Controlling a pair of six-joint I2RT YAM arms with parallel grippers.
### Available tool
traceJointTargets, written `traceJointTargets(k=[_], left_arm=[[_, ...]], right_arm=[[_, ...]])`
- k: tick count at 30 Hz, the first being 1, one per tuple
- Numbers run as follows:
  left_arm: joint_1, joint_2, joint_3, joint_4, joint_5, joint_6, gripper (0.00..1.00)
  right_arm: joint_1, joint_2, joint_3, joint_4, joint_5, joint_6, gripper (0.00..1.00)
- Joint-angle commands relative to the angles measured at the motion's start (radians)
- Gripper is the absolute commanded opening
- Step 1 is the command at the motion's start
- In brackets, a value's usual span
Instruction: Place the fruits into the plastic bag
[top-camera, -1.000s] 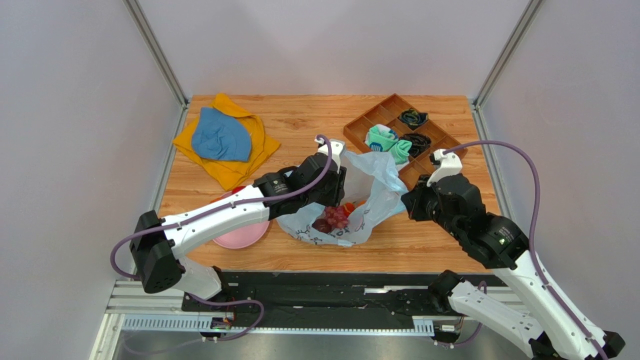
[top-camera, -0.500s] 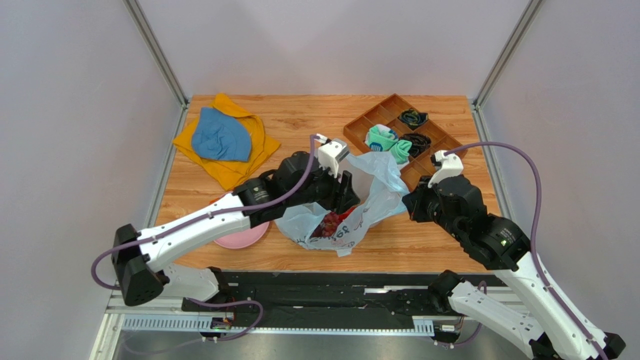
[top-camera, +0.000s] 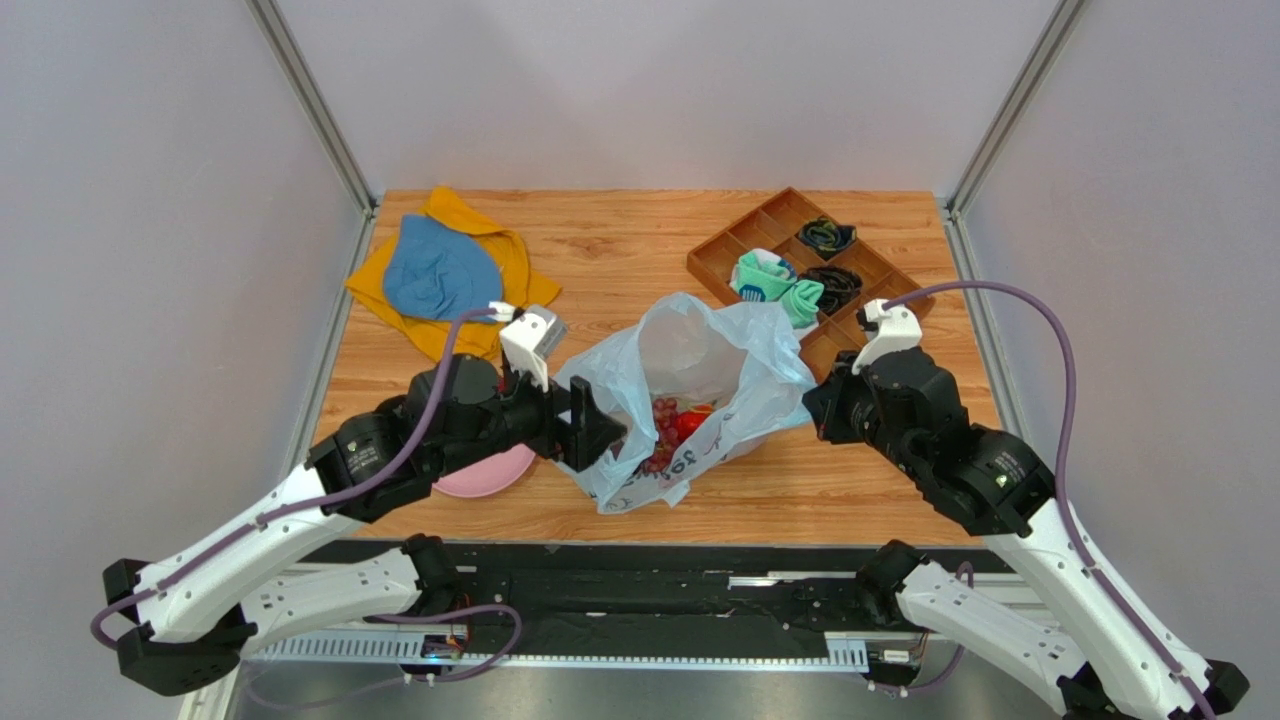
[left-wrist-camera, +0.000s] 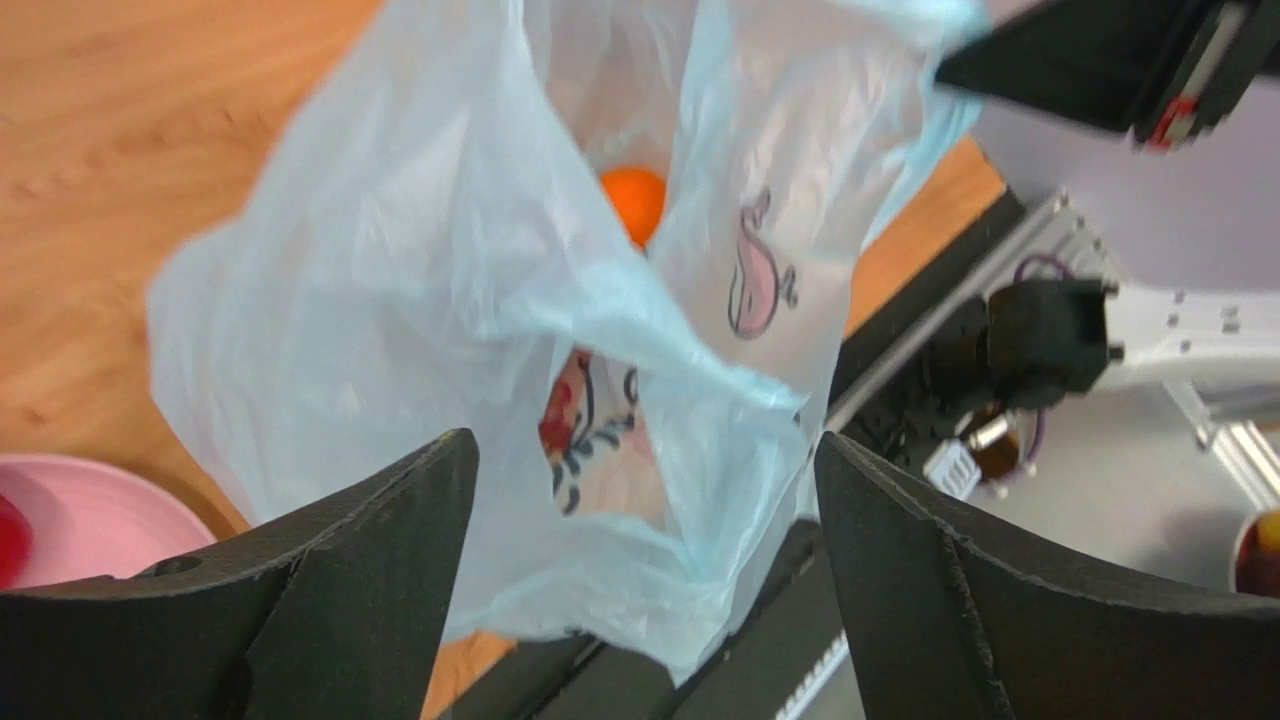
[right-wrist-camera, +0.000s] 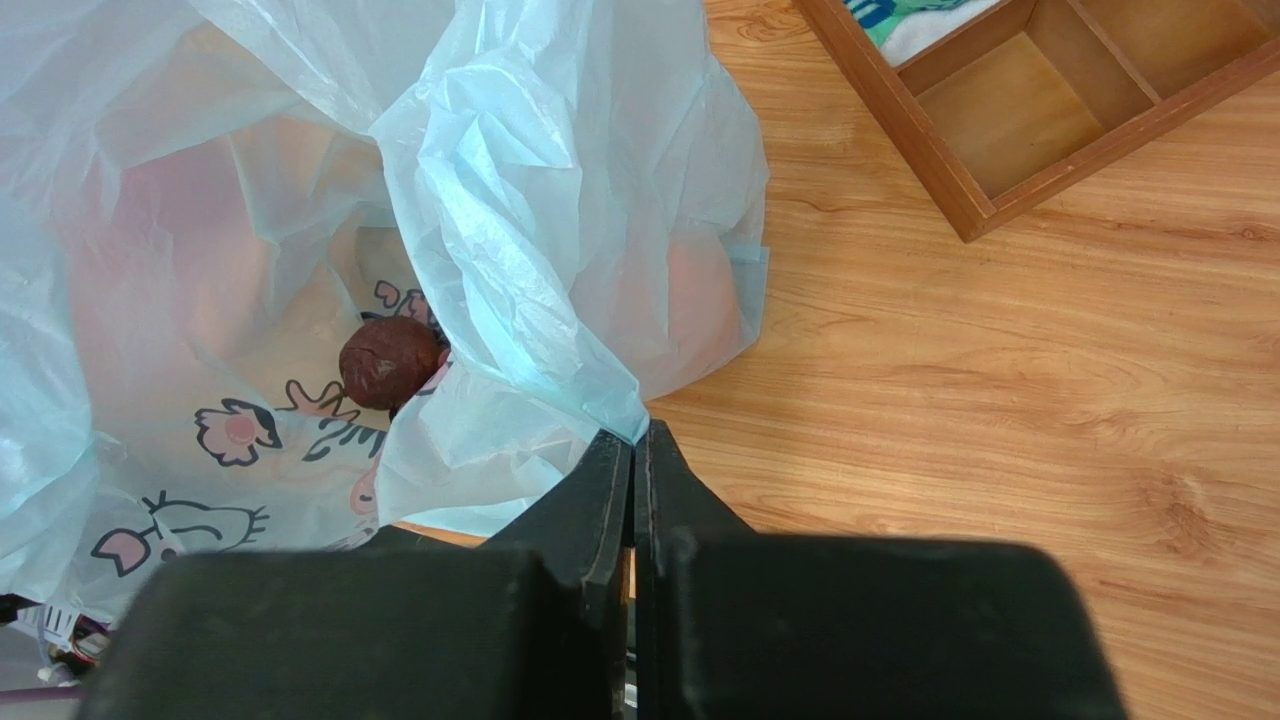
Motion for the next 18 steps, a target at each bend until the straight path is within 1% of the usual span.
traceJointTargets(k=[1,7,10,15,16,18], left_arm=[[0.0,-0.047,-0.084,-0.067,0.156,-0.059,0.98],[-0.001,-0.039,-0.111,-0.161,0.164,-0.093,0.98],[-0.007,-0.028,-0.13,-0.133,0.197,-0.093,0.98],[-0.012,0.011,-0.151,-0.095,0.208,-0.096,0.98],[-0.014,0.019,-0.159,-0.087,0.208,-0.101,0.97],[-0.014,0.041,-0.173,-0.064,0.204,-0.104,0.91]], right_arm=[[0.0,0.004,0.023,0.019,0.004,0.01,0.0],[0.0,0.002,0.027,0.016,0.001,0.013,0.0],[-0.001,0.002,0.027,0.014,0.002,0.013,0.0],[-0.001,0.005,0.023,0.019,-0.002,0.02,0.0],[-0.001,0.007,0.021,0.019,-0.004,0.02,0.0],[-0.001,0.009,0.024,0.019,-0.002,0.018,0.0]])
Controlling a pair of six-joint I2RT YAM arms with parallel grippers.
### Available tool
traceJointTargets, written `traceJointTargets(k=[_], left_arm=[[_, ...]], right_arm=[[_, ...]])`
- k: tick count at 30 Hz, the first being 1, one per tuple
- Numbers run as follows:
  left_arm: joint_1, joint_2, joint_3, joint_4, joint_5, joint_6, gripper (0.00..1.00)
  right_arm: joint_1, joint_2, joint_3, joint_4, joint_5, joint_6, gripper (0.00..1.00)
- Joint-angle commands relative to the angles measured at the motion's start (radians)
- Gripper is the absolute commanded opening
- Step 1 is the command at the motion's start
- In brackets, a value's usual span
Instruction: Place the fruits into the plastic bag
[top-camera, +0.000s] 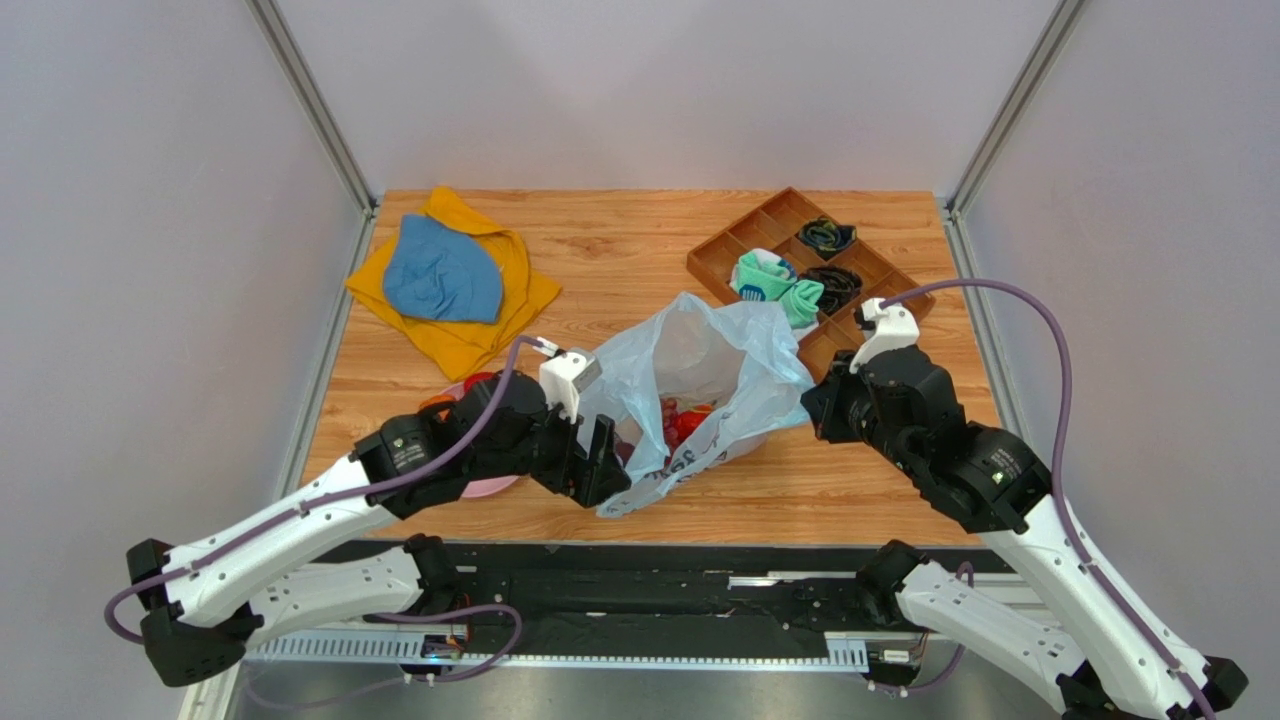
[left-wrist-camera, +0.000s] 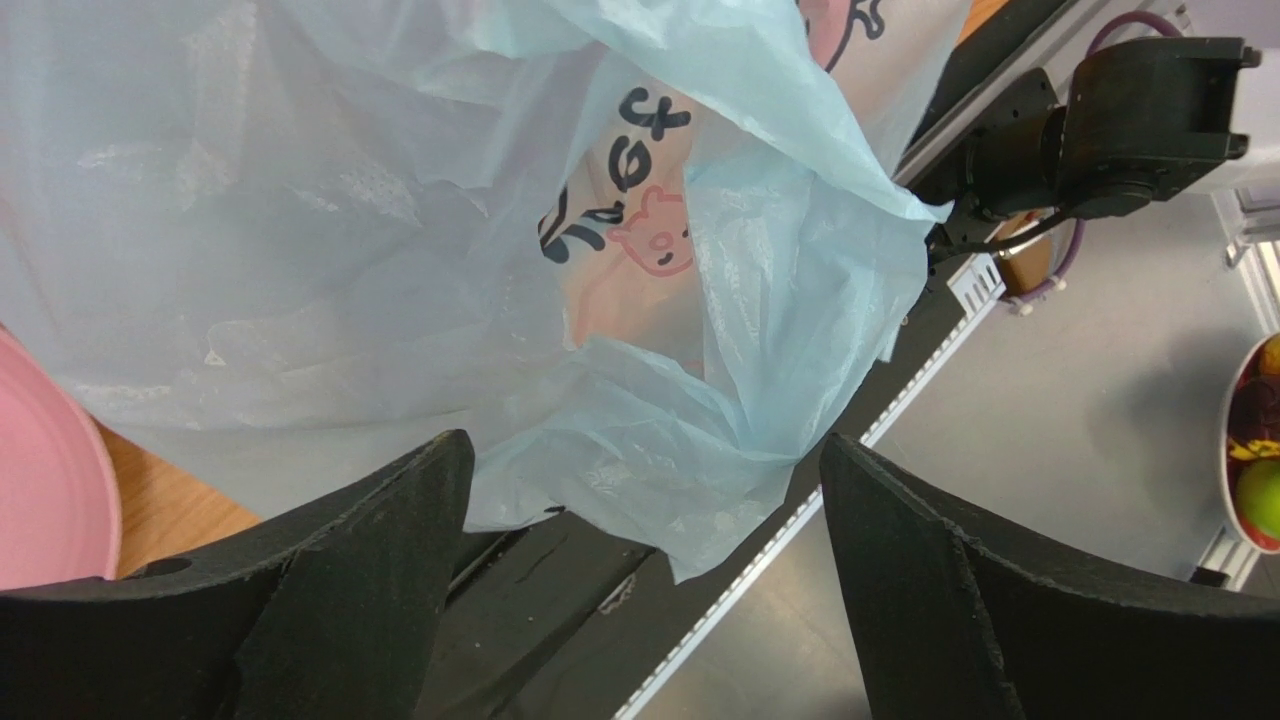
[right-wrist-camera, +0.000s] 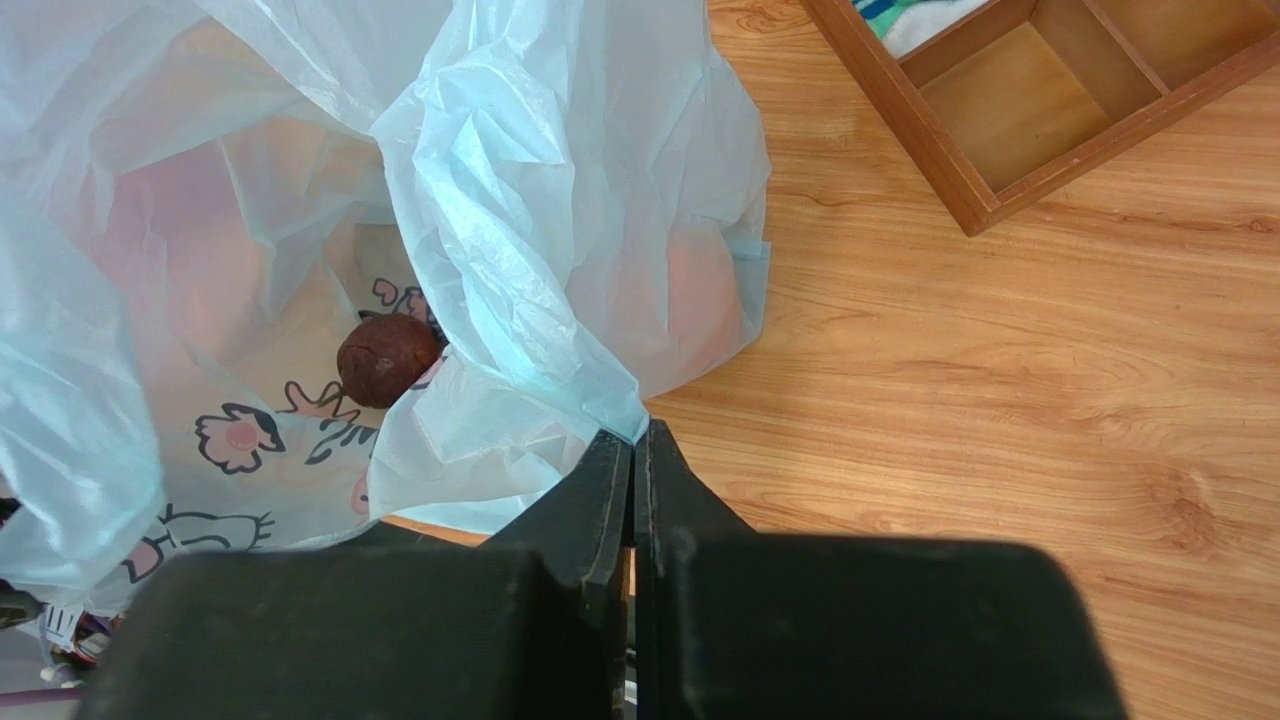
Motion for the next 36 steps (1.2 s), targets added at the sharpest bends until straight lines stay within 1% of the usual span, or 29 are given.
traceJointTargets(k=[1,2,4,5,7,8,10,11,12,13,14,17,18,21,24,32,36], left_arm=[[-0.008,0.036,-0.026,0.067,0.015,-0.022,0.88],[-0.008,0.054,-0.031,0.088,0.012,-0.024,0.78],[-0.008,0.072,-0.039,0.111,0.003,-0.024,0.65],[-0.008,0.088,-0.039,0.135,-0.002,-0.025,0.53],[-0.008,0.1,-0.033,0.16,-0.016,-0.019,0.39],[-0.008,0.112,-0.026,0.175,-0.02,-0.017,0.25],[-0.008,0.126,0.0,0.183,-0.032,-0.007,0.14],[-0.008,0.128,0.009,0.185,-0.036,-0.002,0.04],[-0.008,0.128,0.035,0.183,-0.052,0.002,0.0],[-0.008,0.125,0.052,0.166,-0.054,0.013,0.0],[-0.008,0.122,0.07,0.157,-0.081,0.018,0.0],[-0.008,0.074,0.153,0.14,-0.17,0.024,0.0],[-0.008,0.057,0.161,0.146,-0.183,0.019,0.0],[-0.007,-0.007,0.162,0.191,-0.22,0.015,0.0],[-0.002,-0.023,0.139,0.192,-0.258,0.024,0.0],[0.062,-0.016,0.023,0.165,-0.249,0.001,0.0],[0.065,-0.033,0.038,0.168,-0.24,0.021,0.0]], right_arm=[[-0.001,0.001,0.025,0.02,-0.003,0.012,0.0],[-0.001,0.002,0.029,0.023,-0.004,0.01,0.0],[0.0,0.01,0.041,0.03,-0.01,0.007,0.0],[-0.001,0.015,0.048,0.034,-0.012,0.005,0.0],[0.0,0.033,0.071,0.034,-0.016,-0.007,0.0],[0.0,0.039,0.102,0.034,-0.017,-0.016,0.0],[0.0,0.055,0.137,0.033,-0.017,-0.04,0.0],[-0.001,0.071,0.183,0.027,-0.015,-0.05,0.0],[-0.001,0.084,0.206,0.023,-0.015,-0.057,0.0],[-0.001,0.093,0.237,0.019,-0.015,-0.067,0.0],[-0.001,0.111,0.287,0.005,-0.016,-0.08,0.0],[0.0,0.13,0.357,-0.009,-0.029,-0.102,0.0],[0.0,0.131,0.392,-0.009,-0.032,-0.104,0.0],[0.0,0.128,0.423,0.002,-0.027,-0.117,0.0],[-0.001,0.128,0.408,0.013,0.0,-0.122,0.0],[0.0,0.095,0.225,0.036,-0.024,-0.062,0.0],[0.0,0.068,0.211,0.034,-0.02,-0.054,0.0]])
